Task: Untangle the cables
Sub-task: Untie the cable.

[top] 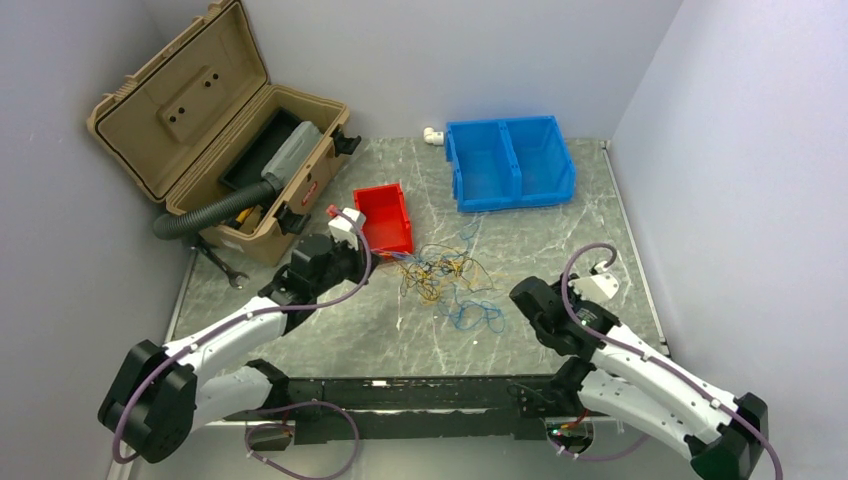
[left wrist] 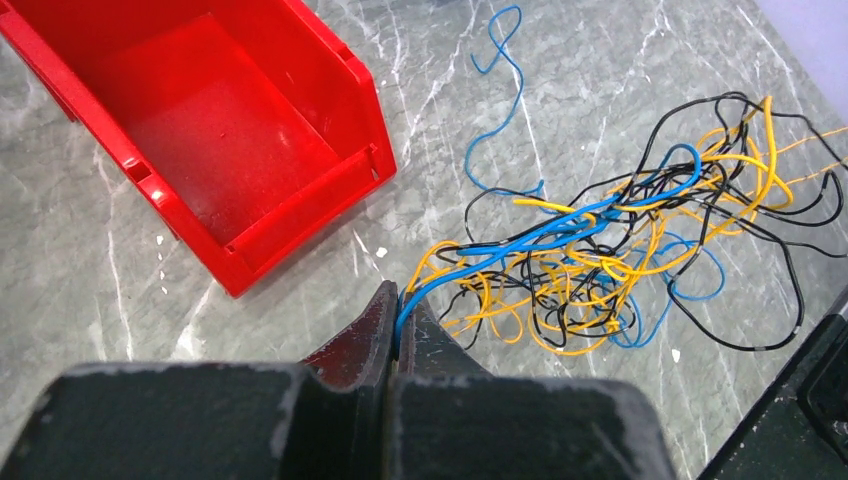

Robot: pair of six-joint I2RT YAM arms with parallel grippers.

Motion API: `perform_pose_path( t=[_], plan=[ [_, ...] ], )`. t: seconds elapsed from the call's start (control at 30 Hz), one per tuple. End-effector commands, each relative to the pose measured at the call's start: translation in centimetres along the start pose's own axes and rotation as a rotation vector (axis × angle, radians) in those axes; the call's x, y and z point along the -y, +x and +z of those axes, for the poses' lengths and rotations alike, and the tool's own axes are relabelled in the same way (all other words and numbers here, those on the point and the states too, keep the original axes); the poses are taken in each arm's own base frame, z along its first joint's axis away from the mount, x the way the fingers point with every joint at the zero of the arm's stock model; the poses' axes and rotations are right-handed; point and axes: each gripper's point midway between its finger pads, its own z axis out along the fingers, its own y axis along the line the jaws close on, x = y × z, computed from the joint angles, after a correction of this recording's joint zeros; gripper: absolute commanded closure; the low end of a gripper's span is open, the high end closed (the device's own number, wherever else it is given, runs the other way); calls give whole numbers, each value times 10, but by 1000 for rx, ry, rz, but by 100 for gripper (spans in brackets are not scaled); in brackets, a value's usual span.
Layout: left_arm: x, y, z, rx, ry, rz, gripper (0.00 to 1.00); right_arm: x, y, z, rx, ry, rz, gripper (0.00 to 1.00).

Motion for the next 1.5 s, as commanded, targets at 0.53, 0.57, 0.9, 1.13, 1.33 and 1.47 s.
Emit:
perform_pose_path(
  t=[0.53,0.57,0.9,1.13,1.33,1.47],
  plan=[
    [6,-11,11,59,74,86,100,-1,-28,-27,-45,-106,-111,100],
    [1,-11,11,58,46,84,100,2,-33,-27,-29,-86,-98,100],
    [-6,-17,3,98,10,129,100,-14,-35,-33,-55,-124,-121,100],
    [3,-14,12,72,66,135,100,-33,-26,-38,-92,-250,-168,100],
    [3,-16,9,93,64,136,100,-58,-8,-52,-188,-404,-324,100],
    [7,-14,11,88,90,138,100,-77,15,-66,-272,-572,-386,96]
  ],
)
